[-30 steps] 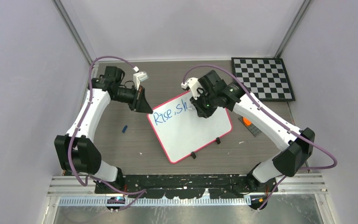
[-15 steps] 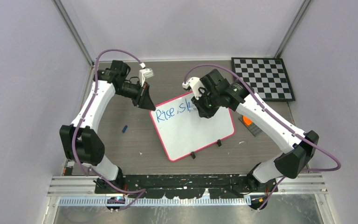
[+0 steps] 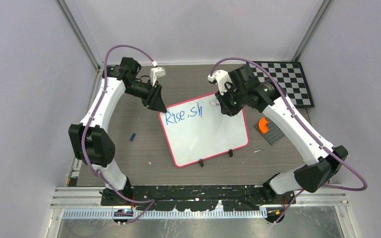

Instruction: Write a sentence on the whiteboard

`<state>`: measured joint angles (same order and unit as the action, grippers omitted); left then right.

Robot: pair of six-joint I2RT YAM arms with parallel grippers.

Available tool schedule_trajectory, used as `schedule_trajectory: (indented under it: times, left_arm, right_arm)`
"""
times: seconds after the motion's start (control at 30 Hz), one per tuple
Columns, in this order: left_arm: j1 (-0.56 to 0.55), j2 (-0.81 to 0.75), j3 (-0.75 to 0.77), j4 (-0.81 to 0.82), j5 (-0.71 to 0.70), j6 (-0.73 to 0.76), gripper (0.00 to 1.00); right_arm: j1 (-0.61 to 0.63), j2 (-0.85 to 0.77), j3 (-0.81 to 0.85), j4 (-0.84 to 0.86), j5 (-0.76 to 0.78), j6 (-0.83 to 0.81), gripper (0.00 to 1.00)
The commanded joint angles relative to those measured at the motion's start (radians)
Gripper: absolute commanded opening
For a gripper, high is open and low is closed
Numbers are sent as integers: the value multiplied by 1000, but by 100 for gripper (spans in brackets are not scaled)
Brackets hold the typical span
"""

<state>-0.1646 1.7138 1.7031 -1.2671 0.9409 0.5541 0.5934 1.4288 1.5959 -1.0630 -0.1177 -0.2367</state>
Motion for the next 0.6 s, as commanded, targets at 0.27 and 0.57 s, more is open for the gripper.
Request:
schedule_trajectory:
  times: [0.27, 0.57]
  left_arm:
    - [-44, -118, -139, 176, 56, -160, 38]
    - [-52, -84, -135, 181, -3, -168, 0]
  right_arm:
    - [3, -10, 3, 29, -97, 2, 0]
    - [9, -12, -11, 21, -80, -7, 0]
